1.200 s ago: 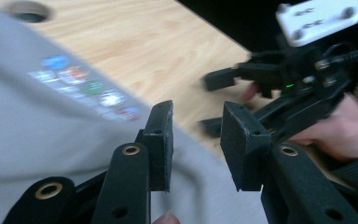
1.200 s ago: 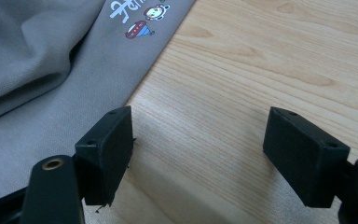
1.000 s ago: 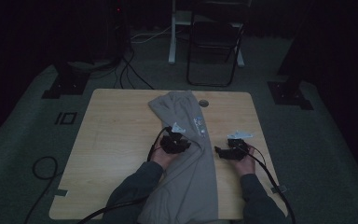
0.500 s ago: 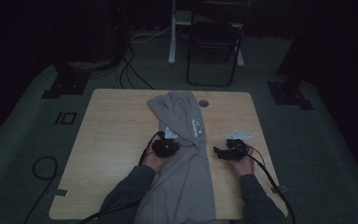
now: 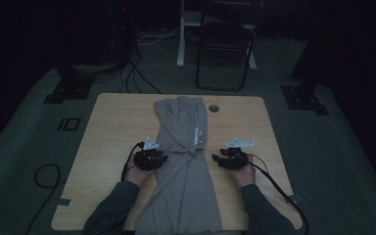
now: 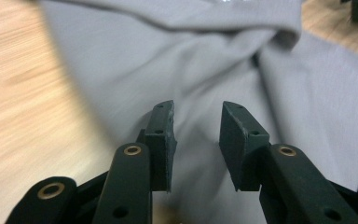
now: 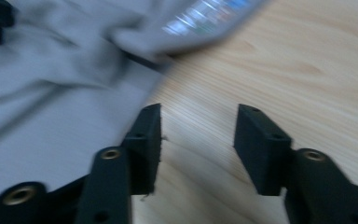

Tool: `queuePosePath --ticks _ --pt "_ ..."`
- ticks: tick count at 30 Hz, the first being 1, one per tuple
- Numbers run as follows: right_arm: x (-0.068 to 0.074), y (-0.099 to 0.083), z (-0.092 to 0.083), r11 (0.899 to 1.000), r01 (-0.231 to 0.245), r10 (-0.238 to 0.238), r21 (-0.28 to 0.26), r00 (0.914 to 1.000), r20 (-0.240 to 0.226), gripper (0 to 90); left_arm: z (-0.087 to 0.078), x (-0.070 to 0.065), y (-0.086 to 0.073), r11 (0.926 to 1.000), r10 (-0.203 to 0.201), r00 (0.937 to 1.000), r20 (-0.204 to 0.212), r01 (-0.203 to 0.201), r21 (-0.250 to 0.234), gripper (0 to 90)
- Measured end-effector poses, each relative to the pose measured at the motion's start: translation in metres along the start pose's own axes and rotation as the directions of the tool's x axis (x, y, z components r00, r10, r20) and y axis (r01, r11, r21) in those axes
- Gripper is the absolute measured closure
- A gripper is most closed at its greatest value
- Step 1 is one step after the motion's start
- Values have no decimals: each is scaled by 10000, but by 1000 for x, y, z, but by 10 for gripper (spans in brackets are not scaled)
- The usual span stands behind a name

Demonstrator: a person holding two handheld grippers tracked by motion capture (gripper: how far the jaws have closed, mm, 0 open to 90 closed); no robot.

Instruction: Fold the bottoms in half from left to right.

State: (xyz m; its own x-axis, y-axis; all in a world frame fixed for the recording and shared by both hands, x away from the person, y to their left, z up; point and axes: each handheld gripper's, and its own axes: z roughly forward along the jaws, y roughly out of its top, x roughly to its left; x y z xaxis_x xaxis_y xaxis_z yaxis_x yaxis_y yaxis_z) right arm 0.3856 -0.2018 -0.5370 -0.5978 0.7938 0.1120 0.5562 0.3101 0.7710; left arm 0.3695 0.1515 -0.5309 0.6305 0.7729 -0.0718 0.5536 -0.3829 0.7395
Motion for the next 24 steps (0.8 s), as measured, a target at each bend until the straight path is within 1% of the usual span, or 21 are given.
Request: queuePosePath --ticks 1,2,3,4,5,6,7,8,9,10,11,13,14,16,17,18,20,21,22,23,24 --pt "7 3 0 9999 61 -64 -135 9996 -268 593 -5 2 -5 10000 4 9999 -163 -4 -15 652" --pt "12 6 1 9996 146 -156 -232 9989 -439 624 -9 4 -11 10000 -12 9993 -360 11 -10 647" --pt "18 8 1 9994 229 -244 -275 9982 -541 660 -12 5 -14 10000 -32 9990 -449 33 23 640" --pt "18 8 1 9994 229 -244 -275 9982 -541 660 -12 5 -14 10000 -32 9990 -449 33 23 638" --pt "22 9 3 9991 317 -334 -289 9976 -614 686 -15 8 -19 9998 -192 9988 -461 193 8 638" --pt "35 13 10 9979 639 -649 -142 9933 -955 723 -16 8 -22 9996 -292 9984 -480 293 9 636" --pt "40 15 15 9970 769 -766 -11 9927 -932 723 -16 7 -26 9993 -371 9981 -481 373 14 637" --pt "40 15 15 9970 769 -766 -11 9927 -932 723 -16 7 -26 9993 -371 9981 -481 373 14 637" --pt "43 16 19 9967 806 -798 48 9924 -939 713 -15 5 -27 9993 -374 9982 -473 376 19 637" --pt "46 16 23 9968 798 -785 97 9923 -957 687 -14 3 -27 9997 -245 9986 -470 247 43 637" --pt "48 18 28 9971 747 -730 154 9934 -889 646 -13 1 -27 9996 -266 9988 -413 266 -3 633" --pt "49 20 34 9977 650 -633 191 9947 -810 604 -12 -2 -27 9998 -187 9991 -382 187 -1 632" --pt "49 21 36 9982 589 -578 125 9951 -799 590 -12 -3 -27 9999 -163 9992 -374 161 -39 627" --pt "47 27 40 9987 482 -471 155 9970 -621 591 -10 -6 -27 9996 -243 9993 -276 238 -165 623" --pt "47 27 40 9987 482 -471 155 9970 -621 591 -10 -6 -27 9996 -243 9993 -276 238 -165 623" --pt "46 29 41 9987 458 -444 220 9971 -617 616 -9 -8 -27 9996 -215 9994 -275 211 -172 623" --pt "44 32 42 9989 422 -404 209 9959 -807 701 -9 -10 -27 9998 -134 9995 -275 130 -150 621" --pt "42 35 42 9988 438 -414 238 9949 -915 813 -9 -10 -27 9998 -139 9995 -267 135 -155 620" --pt "42 35 42 9988 438 -414 238 9949 -915 813 -9 -9 -27 9997 -175 9996 -241 171 -158 620" --pt "39 38 40 9988 462 -446 176 9957 -818 900 -9 -9 -27 9995 -248 9995 -204 245 -174 621" --pt "39 38 40 9988 462 -446 176 9957 -818 900 -9 -8 -27 9994 -290 9994 -173 286 -183 621"
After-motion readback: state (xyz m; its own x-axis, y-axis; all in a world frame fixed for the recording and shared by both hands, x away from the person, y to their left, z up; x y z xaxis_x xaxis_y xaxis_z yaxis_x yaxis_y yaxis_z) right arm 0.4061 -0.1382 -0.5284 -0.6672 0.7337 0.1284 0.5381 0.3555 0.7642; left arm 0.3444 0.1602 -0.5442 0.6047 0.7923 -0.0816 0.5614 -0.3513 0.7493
